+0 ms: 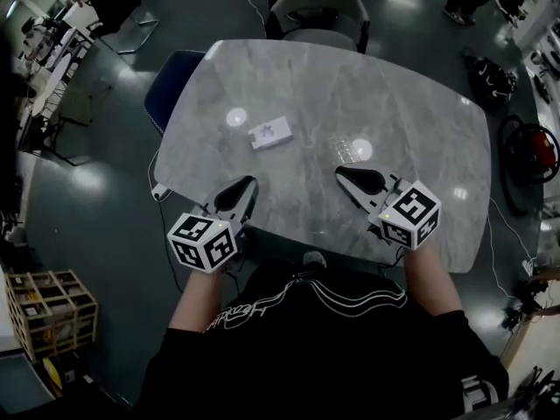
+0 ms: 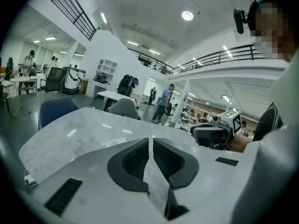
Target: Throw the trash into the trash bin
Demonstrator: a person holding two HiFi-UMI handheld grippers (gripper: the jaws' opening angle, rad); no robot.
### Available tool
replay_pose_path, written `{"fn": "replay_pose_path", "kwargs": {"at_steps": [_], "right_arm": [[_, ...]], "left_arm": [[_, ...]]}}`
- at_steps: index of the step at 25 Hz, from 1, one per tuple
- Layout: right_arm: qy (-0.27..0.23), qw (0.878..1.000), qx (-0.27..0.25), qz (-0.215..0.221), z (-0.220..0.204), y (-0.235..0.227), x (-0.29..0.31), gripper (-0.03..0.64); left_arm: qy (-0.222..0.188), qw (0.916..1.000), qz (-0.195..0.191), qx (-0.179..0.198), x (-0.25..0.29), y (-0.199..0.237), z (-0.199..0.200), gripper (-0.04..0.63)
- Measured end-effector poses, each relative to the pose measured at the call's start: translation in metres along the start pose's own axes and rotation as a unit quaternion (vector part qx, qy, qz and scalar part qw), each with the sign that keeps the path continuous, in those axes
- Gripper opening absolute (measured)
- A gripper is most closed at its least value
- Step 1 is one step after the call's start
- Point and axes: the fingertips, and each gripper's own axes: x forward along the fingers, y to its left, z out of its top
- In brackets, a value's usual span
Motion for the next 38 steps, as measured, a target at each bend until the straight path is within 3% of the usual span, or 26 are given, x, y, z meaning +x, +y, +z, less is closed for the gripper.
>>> {"fn": "replay_pose_path", "kwargs": {"at_steps": [2, 6, 8, 12, 19, 24, 30, 38], "right_arm": [[0.004, 1.000, 0.004, 0.001, -0.001, 0.000, 0.005, 0.041], [0.005, 1.000, 0.019, -0.006, 0.001, -0.002, 0.021, 0.041], [0.005, 0.999, 0.033, -0.013, 0.002, -0.008, 0.027, 0.041], [0.010, 0.997, 0.068, -0.043, -0.002, -0.025, 0.034, 0.041], [0.018, 0.987, 0.126, -0.099, -0.016, -0.065, 0.053, 0.041], [0.015, 0.978, 0.162, -0.130, -0.029, -0.074, 0.054, 0.041], [0.017, 0.968, 0.179, -0.174, -0.030, -0.092, 0.038, 0.041], [0.013, 0.959, 0.200, -0.200, -0.039, -0.098, 0.029, 0.041]], "left_arm": [[0.011, 0.9999, -0.008, 0.006, 0.008, 0.003, 0.001, 0.032], [0.036, 0.9985, -0.032, 0.028, 0.021, 0.019, 0.006, 0.142], [0.055, 0.9963, -0.042, 0.051, 0.033, 0.029, 0.005, 0.205], [0.104, 0.9862, -0.045, 0.120, 0.059, 0.053, 0.000, 0.269], [0.174, 0.9596, -0.070, 0.210, 0.114, 0.099, -0.014, 0.322], [0.245, 0.9234, -0.101, 0.278, 0.144, 0.123, -0.049, 0.331], [0.289, 0.8906, -0.121, 0.329, 0.171, 0.139, -0.081, 0.334], [0.312, 0.8769, -0.134, 0.340, 0.180, 0.144, -0.099, 0.333]]}}
